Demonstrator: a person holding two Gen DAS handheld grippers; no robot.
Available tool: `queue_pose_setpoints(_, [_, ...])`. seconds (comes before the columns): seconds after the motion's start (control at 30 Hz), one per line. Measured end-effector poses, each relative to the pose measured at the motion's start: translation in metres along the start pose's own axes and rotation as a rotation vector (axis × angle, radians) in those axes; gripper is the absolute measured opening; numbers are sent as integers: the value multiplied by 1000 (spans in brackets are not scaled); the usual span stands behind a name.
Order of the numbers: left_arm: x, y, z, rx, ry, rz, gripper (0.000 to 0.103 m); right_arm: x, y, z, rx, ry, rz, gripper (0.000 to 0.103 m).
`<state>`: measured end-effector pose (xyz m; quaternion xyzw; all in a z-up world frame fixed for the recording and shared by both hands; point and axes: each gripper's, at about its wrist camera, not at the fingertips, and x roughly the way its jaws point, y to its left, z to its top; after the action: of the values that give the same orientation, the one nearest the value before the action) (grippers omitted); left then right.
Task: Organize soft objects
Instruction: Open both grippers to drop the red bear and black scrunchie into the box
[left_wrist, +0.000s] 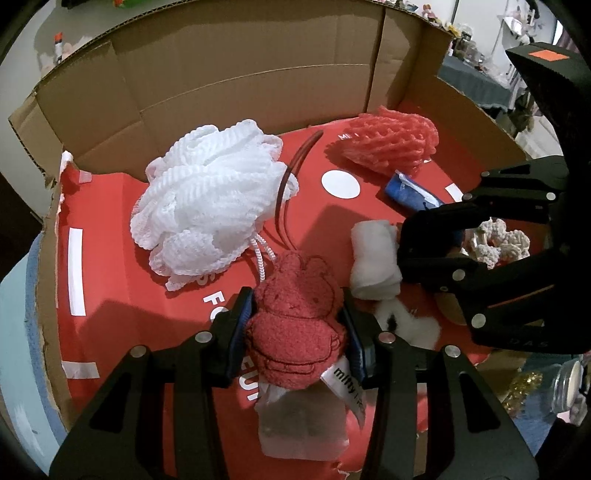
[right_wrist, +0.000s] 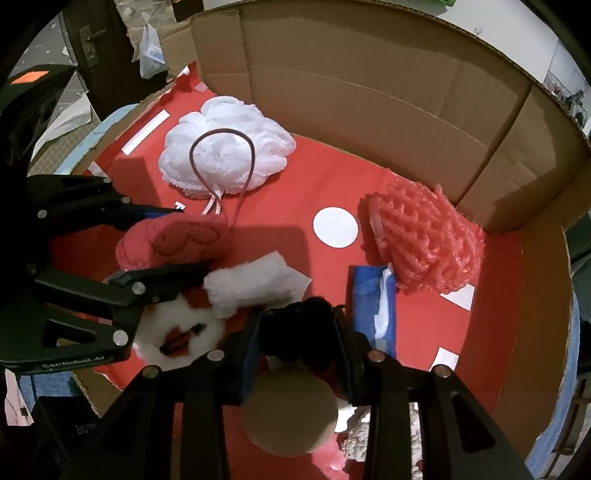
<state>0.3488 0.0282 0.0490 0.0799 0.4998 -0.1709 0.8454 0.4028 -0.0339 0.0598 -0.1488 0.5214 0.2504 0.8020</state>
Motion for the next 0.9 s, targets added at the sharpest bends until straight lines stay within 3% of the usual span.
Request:
queue_pose_setpoints(0.2, [1,-3,0,9,-8,8,57,5,4,6,-8,-1,-5,40])
queue_pose_setpoints(0.67, [-14,-1,0,-16,-33,12,65,0,9,6,-21,-9,-20,48])
queue_pose_setpoints(0.9, [-36,-2,-7,-38,-81,15,74,-16,4,3,4,-48,-19,61])
